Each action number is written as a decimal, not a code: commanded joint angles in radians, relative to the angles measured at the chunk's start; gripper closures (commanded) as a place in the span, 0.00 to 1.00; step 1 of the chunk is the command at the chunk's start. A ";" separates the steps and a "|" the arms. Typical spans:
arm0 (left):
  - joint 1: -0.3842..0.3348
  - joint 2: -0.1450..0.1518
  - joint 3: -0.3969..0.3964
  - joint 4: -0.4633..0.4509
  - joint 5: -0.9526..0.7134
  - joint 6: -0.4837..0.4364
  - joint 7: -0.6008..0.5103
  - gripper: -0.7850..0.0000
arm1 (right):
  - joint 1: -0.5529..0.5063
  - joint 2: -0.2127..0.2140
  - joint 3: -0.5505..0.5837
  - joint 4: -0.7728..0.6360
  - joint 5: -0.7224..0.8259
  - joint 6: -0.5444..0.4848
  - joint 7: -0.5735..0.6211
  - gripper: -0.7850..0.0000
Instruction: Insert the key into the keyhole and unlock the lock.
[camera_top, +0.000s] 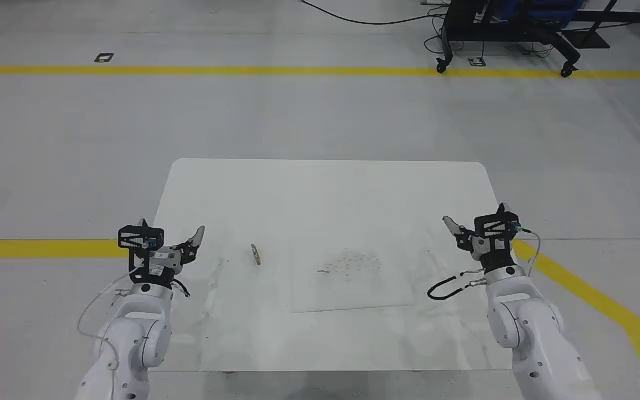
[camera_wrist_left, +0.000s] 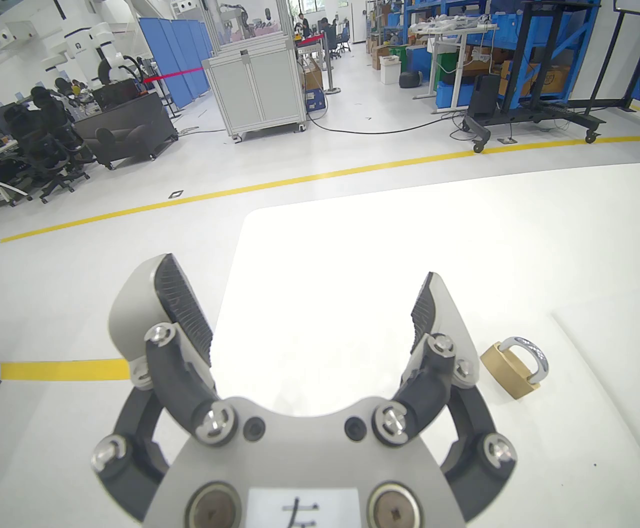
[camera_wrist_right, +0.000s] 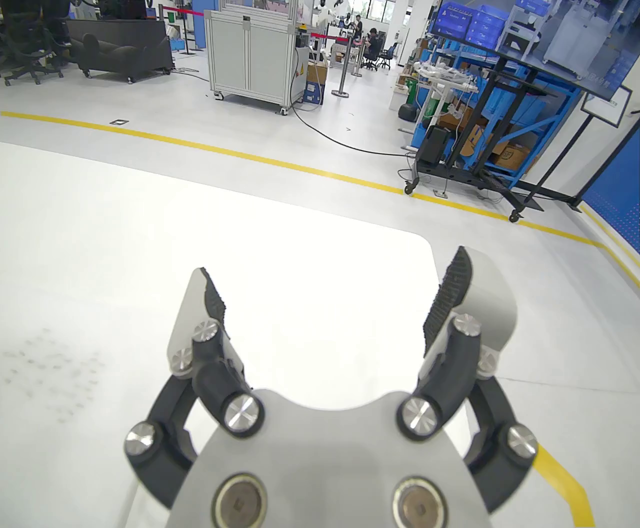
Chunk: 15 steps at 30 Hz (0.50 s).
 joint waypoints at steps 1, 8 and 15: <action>0.000 0.000 0.000 0.000 0.000 0.000 0.000 0.00 | 0.000 0.000 0.000 0.000 0.000 0.000 0.000 0.00; 0.000 0.000 0.000 0.000 0.000 0.000 0.000 0.00 | 0.130 -0.007 -0.157 0.055 -0.003 -0.205 0.072 0.00; 0.000 0.000 0.000 0.000 0.000 0.000 0.000 0.00 | 0.210 -0.018 -0.252 0.106 0.047 -0.302 0.122 0.00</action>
